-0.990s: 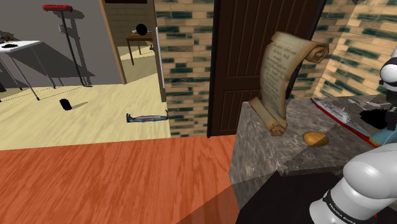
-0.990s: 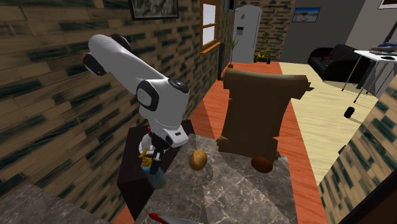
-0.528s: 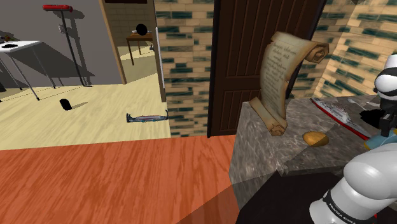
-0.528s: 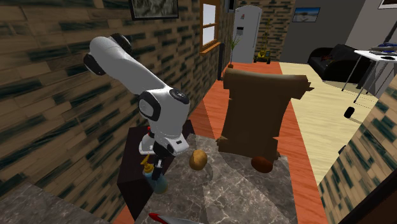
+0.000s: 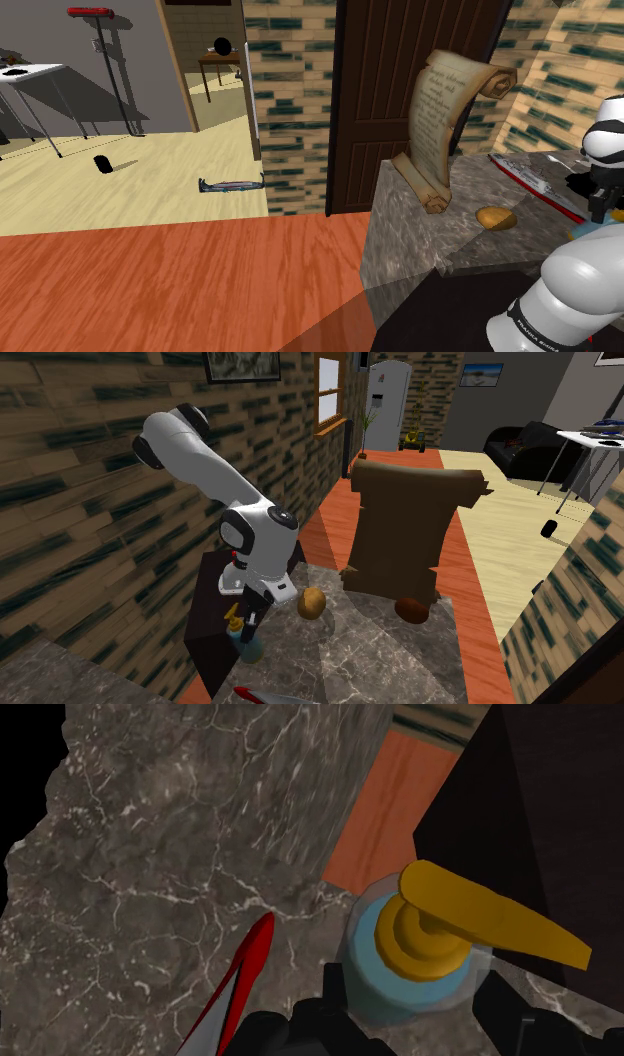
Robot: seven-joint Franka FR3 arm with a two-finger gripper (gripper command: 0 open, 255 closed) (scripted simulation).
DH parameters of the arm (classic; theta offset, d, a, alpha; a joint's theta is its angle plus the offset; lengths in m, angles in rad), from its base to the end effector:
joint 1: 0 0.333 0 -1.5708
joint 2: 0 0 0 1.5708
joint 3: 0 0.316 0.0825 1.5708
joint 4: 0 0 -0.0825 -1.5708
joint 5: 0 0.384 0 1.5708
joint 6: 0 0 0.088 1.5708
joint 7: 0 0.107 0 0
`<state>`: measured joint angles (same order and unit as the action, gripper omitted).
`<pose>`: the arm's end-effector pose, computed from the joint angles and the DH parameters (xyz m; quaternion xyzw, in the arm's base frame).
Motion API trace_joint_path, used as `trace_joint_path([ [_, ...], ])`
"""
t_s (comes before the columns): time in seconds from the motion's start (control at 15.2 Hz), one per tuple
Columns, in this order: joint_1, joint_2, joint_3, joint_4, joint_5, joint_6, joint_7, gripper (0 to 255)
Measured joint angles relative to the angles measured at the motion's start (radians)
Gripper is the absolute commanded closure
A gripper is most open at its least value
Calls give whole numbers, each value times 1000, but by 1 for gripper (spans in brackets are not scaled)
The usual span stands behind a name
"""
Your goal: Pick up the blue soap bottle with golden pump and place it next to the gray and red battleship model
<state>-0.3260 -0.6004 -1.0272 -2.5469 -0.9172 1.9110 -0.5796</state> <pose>0.0463 -0.4048 0.3566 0.9795 -0.1009 -0.1712 0.0344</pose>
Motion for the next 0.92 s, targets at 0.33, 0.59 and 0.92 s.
trace_joint_path([
  [0.33, 1, 2, -2, -1, -1, 3, 1, 0],
  [0.59, 1, 2, -2, -1, -1, 3, 1, 0],
  [0.92, -7, -29, 60, 36, 35, -72, -12, 0],
])
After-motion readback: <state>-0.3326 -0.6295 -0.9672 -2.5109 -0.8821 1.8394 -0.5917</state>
